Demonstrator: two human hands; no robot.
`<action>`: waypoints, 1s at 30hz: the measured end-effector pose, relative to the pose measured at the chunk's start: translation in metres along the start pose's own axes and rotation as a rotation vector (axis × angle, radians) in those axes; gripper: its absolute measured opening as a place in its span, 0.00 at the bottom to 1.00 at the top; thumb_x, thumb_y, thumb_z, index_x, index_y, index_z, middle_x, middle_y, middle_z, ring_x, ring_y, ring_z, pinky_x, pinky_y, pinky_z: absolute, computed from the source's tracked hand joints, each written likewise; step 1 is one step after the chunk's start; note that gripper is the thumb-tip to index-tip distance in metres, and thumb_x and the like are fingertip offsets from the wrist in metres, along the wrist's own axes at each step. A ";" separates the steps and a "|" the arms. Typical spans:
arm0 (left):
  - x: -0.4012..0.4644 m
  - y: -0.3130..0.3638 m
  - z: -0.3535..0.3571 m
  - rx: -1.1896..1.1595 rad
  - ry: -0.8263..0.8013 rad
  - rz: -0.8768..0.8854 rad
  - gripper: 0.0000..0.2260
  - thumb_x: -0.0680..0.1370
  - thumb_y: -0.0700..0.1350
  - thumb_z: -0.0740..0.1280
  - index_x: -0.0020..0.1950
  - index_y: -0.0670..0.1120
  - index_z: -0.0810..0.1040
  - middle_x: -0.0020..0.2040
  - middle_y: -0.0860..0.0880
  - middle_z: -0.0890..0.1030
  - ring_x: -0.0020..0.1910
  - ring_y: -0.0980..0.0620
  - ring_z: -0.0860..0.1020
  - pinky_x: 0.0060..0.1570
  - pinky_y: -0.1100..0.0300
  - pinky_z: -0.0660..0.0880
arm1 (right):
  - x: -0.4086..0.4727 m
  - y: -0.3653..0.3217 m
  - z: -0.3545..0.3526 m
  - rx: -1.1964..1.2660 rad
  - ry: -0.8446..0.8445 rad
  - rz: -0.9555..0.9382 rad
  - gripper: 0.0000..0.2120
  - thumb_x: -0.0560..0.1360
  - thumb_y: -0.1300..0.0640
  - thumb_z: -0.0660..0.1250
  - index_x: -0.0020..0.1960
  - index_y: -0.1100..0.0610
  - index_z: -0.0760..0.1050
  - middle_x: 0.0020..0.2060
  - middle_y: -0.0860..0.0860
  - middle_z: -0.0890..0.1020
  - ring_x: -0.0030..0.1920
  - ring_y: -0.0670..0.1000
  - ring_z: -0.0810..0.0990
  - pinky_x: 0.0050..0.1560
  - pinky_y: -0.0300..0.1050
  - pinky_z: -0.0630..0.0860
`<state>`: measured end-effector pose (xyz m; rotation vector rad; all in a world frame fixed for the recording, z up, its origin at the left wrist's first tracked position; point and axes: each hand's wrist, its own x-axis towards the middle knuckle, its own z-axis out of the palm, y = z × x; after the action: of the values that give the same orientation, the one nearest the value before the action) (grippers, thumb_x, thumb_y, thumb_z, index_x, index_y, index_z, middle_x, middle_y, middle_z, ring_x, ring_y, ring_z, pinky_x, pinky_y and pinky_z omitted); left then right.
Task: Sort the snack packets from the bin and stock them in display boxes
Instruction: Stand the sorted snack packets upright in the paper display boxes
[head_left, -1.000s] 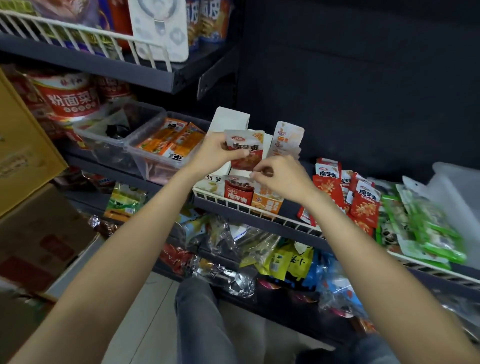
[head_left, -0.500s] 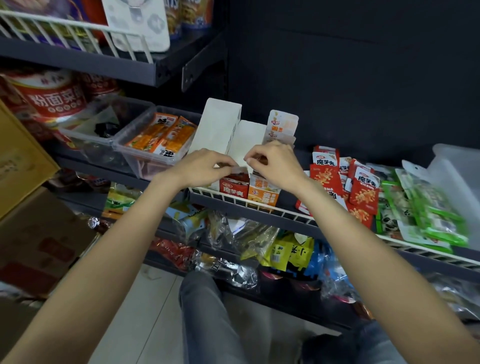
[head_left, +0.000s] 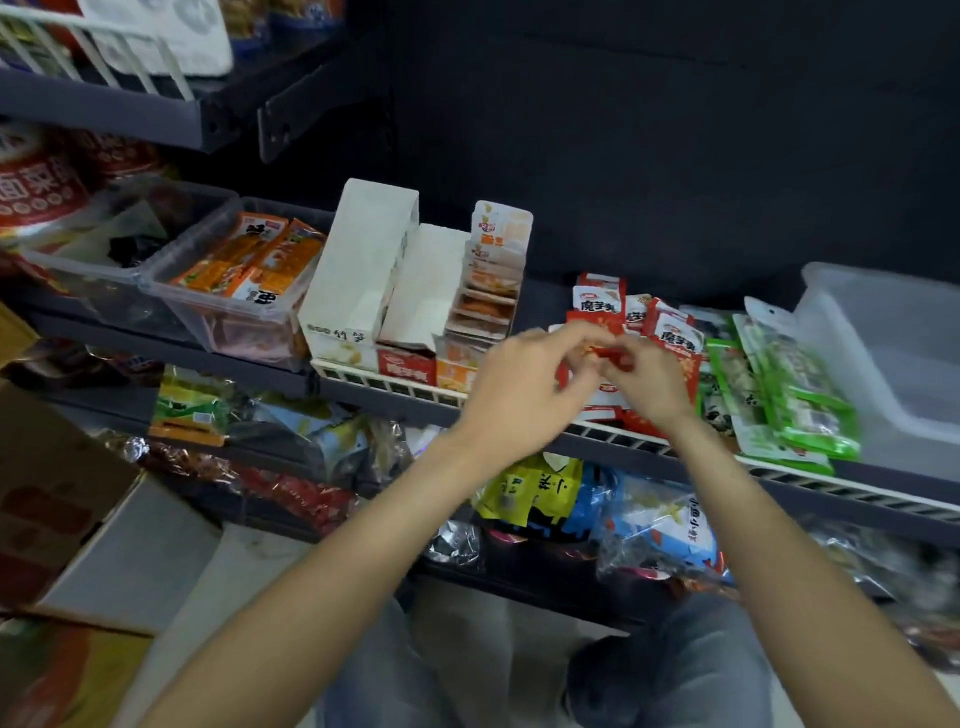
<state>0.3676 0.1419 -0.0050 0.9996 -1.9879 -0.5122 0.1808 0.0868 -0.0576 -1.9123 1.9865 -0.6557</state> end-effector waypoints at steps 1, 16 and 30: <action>0.007 0.000 0.020 -0.007 -0.074 -0.074 0.14 0.77 0.44 0.63 0.61 0.55 0.76 0.43 0.56 0.83 0.34 0.60 0.76 0.42 0.57 0.77 | 0.005 0.004 0.004 -0.049 -0.049 0.043 0.20 0.76 0.52 0.67 0.66 0.56 0.73 0.63 0.55 0.77 0.62 0.55 0.75 0.60 0.44 0.70; 0.047 -0.082 0.117 0.320 -0.320 -0.623 0.37 0.69 0.58 0.73 0.71 0.44 0.63 0.63 0.40 0.73 0.62 0.42 0.71 0.61 0.52 0.68 | 0.040 0.036 -0.002 -0.278 -0.117 0.109 0.40 0.69 0.30 0.64 0.71 0.56 0.65 0.61 0.56 0.77 0.63 0.58 0.74 0.62 0.53 0.73; 0.070 -0.093 0.114 -0.039 -0.187 -0.859 0.23 0.73 0.55 0.70 0.63 0.44 0.72 0.57 0.47 0.80 0.53 0.49 0.80 0.56 0.53 0.76 | 0.002 0.070 -0.054 0.158 0.087 0.178 0.31 0.69 0.60 0.75 0.69 0.59 0.68 0.57 0.56 0.80 0.54 0.56 0.80 0.59 0.46 0.74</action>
<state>0.2931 0.0296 -0.0961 1.8262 -1.6102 -1.1256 0.0929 0.0909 -0.0475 -1.6201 2.0606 -0.8320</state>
